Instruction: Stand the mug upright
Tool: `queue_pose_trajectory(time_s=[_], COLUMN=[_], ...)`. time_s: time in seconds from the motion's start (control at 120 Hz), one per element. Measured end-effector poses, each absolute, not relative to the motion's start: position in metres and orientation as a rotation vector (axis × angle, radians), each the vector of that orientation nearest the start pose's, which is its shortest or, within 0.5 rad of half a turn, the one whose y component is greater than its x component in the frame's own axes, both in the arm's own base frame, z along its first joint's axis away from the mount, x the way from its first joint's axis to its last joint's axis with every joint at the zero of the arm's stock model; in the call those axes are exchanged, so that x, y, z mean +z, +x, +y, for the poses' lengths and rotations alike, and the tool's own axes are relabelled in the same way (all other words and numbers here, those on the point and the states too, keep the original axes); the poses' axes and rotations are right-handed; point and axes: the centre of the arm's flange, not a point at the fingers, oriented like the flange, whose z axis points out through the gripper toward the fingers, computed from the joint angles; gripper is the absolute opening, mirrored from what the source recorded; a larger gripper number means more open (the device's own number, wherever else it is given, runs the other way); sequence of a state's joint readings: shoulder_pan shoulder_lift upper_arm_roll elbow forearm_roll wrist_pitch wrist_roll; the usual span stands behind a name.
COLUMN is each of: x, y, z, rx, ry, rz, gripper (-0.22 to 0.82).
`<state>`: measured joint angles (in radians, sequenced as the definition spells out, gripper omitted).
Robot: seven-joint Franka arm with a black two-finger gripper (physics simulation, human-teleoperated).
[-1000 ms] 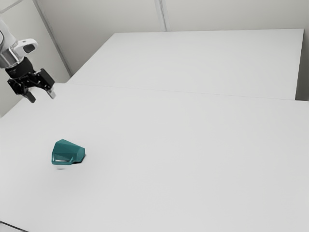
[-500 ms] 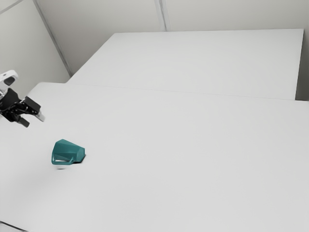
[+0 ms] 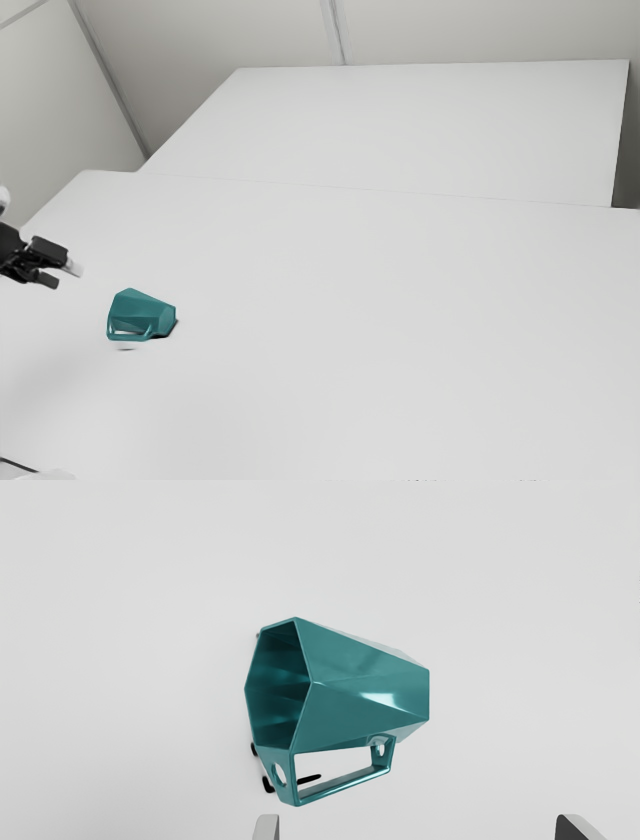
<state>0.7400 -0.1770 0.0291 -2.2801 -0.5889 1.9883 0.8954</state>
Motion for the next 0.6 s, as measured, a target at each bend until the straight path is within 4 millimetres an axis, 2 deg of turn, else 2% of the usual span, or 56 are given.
queue_pose_trajectory(time_s=[0.242,0.6], x=[0.405,0.364], y=[0.392,0.406], z=[0.329,0.342], rx=[-0.669,-0.741], ry=[-3.532,-3.625], rz=[-0.16,-0.246], gripper=[0.6,0.6])
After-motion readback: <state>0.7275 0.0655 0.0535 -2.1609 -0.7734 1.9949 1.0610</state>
